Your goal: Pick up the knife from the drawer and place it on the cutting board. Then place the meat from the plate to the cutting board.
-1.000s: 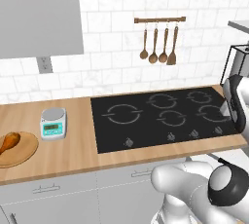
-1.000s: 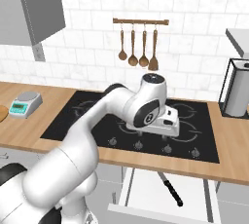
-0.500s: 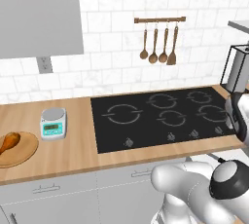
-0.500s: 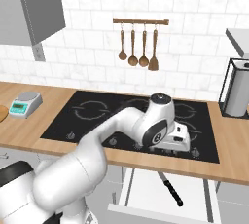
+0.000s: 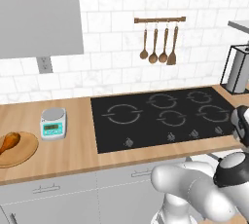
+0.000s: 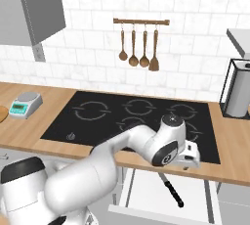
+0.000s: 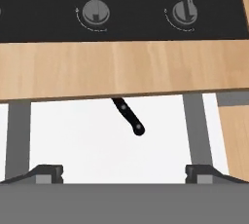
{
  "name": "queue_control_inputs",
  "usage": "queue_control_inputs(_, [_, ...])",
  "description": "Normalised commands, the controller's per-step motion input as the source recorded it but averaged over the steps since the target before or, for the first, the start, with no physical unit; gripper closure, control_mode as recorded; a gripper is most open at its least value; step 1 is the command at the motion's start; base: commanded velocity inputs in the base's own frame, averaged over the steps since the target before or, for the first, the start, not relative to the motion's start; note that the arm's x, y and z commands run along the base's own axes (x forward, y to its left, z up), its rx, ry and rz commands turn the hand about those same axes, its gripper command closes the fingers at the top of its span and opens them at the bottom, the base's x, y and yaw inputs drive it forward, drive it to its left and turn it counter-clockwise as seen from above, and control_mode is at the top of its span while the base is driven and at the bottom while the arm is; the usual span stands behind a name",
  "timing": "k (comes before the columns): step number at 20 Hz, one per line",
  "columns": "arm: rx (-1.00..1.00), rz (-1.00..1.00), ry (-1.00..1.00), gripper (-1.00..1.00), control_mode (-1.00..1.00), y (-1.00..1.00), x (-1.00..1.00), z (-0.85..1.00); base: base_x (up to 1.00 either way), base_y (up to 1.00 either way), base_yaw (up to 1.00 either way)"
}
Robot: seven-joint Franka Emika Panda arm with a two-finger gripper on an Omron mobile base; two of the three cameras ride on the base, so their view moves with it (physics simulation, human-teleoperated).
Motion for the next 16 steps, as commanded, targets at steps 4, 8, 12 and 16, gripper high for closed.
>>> queue_control_inputs(4, [0.00, 0.04, 0.00, -1.00, -1.00, -0.27, -0.11, -0.33, 0.00, 0.00, 0.00])
queue_control_inputs(8, [0.00, 0.01, 0.00, -1.00, -1.00, -0.25, -0.12, -0.33, 0.00, 0.00, 0.00])
queue_control_inputs(12, [0.00, 0.00, 0.00, -1.00, -1.00, -0.01, -0.01, -0.32, 0.00, 0.00, 0.00])
queue_control_inputs(16, [0.06, 0.00, 0.00, -1.00, -1.00, -0.05, 0.00, -0.33, 0.00, 0.00, 0.00])
